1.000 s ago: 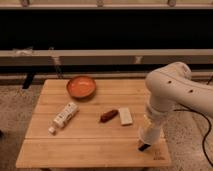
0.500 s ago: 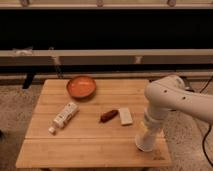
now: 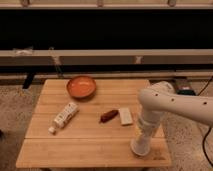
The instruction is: Place the ceramic cup over the eraser
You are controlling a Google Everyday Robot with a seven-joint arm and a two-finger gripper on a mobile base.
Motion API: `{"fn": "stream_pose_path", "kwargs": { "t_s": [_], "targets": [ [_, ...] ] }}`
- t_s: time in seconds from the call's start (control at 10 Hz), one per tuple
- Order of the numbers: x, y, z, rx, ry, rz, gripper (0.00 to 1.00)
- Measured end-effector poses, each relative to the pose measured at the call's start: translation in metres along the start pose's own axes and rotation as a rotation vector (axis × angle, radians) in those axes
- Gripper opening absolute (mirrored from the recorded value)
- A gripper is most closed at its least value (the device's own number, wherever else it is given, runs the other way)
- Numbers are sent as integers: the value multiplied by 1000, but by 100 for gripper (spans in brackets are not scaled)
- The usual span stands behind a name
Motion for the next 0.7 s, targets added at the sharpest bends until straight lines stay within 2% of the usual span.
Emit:
{"fn": "stream_pose_path", "kwargs": {
  "t_s": [0.2,0.3,0.5,0.7],
  "targets": [
    [2,0,2,6,0,7,80],
    [2,-1,-5,20,-16,6,80],
    [1,1,-30,46,-55,-7,80],
    [-4,12,-68,84,-98,-53,80]
  ]
}}
